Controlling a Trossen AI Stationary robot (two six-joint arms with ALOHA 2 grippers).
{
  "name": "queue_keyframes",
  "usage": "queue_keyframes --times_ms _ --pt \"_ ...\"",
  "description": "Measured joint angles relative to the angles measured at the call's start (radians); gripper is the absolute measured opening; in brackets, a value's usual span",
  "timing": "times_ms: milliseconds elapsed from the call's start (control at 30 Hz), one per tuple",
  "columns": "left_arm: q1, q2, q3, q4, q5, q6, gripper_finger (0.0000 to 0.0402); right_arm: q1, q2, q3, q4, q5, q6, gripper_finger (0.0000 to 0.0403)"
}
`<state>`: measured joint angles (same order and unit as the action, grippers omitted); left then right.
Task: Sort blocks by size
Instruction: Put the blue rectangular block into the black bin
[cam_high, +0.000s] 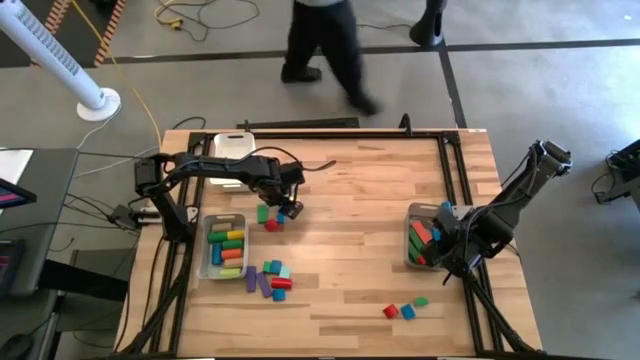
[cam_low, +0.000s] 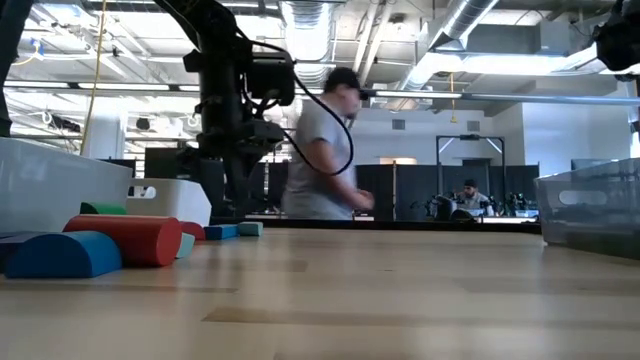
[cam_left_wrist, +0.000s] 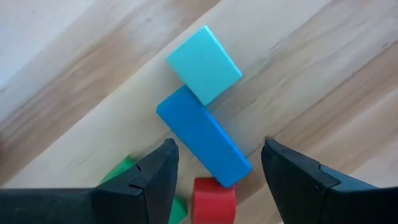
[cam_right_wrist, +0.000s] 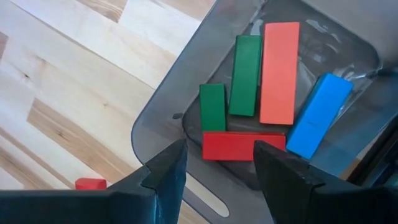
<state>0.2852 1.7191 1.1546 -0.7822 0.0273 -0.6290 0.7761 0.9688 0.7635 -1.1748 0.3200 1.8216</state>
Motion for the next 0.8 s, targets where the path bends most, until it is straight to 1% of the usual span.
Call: queue_keyframes --times_ms 100,367,633,800 --pt "0.000 0.007 0.000 0.009 -0.003 -0.006 0.0219 0.000 0.000 0.000 -0.001 0.010 -0.002 0.0213" --pt "-0.016 0.097 0.000 0.004 0.020 -0.024 0.0219 0.000 0.000 0.000 0.008 0.022 -0.009 0.0205" --pt "-0.026 0.100 0.000 0.026 0.017 -0.007 0.0219 0.000 0.000 0.000 0.009 0.023 -0.009 0.0198" --pt "-0.030 0.144 0.002 0.046 0.018 0.004 0.0203 0.000 0.000 0.000 0.009 0.023 -0.008 0.0196"
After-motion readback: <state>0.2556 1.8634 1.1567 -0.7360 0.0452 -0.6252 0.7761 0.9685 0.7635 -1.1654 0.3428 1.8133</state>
